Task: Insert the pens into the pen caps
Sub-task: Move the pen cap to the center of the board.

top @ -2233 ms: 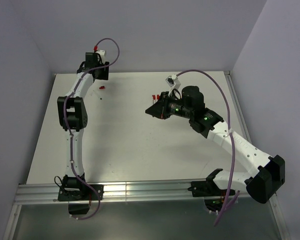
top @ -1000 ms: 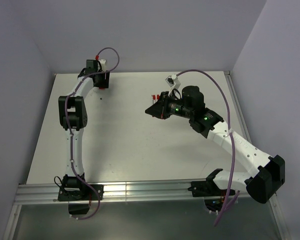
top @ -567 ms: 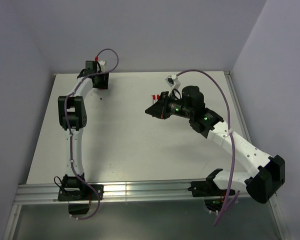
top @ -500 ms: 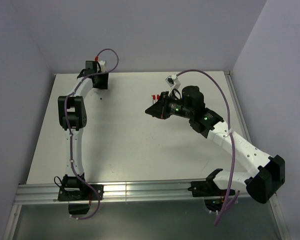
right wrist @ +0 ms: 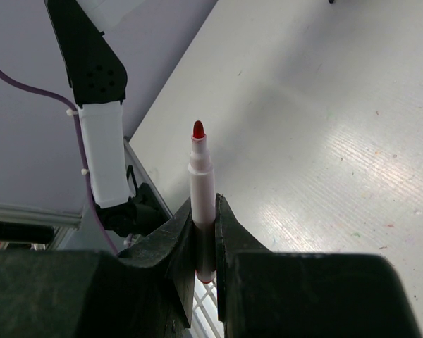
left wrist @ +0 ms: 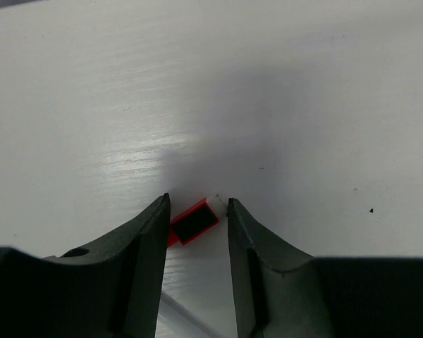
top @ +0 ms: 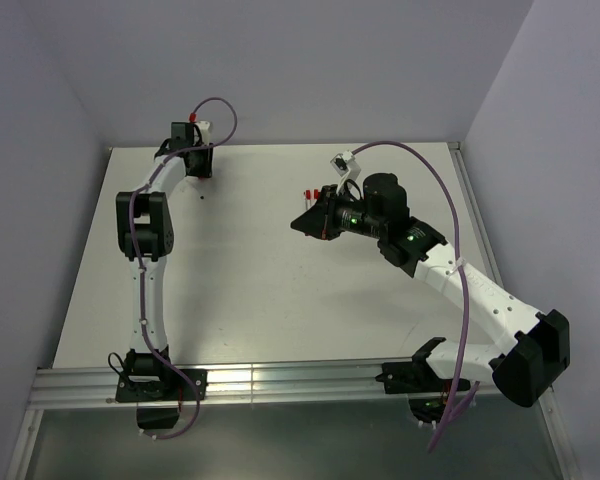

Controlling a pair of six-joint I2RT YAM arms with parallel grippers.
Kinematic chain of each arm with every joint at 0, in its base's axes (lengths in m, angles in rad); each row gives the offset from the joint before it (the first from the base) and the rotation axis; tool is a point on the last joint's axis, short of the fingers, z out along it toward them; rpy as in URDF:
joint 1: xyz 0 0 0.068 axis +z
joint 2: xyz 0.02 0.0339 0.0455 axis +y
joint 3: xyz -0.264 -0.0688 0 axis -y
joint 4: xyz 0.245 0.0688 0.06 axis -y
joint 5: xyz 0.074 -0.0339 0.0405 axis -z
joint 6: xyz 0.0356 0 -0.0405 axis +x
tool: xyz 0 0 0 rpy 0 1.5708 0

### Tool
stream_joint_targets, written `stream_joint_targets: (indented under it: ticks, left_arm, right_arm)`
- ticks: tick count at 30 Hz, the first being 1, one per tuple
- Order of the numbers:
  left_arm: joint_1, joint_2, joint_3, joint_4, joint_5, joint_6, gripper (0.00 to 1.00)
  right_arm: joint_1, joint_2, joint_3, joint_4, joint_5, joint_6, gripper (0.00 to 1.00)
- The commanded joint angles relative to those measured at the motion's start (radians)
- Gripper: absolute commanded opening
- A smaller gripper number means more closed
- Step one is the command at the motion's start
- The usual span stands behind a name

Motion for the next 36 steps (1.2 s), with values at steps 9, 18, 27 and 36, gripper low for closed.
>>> stream_joint_targets:
  ticks: [9, 18, 27, 36]
  left_arm:
    - [-0.054, -0.026, -0.004, -0.059, 0.002, -0.047, 0.33]
    - [-0.062, -0.072, -0.077, -0.073, -0.028, -0.155, 0.25]
    - [-0.079, -0.2, -0.258, -0.038, -0.1, -0.434, 0.25]
    - [-0.161, -0.351, -0.543, -0.038, -0.27, -0.702, 0.27]
  right_arm:
    - [-0.006, -0.045, -0.016, 0.05, -0.01, -0.008, 0.0]
    - [-0.006, -0.057, -0.021, 0.048, -0.006, -0.014, 0.0]
    - [-0.006, -0.06, -0.025, 0.051, -0.019, -0.017, 0.0]
    - [-0.006, -0.063, -0.038, 0.062, -0.037, -0.014, 0.0]
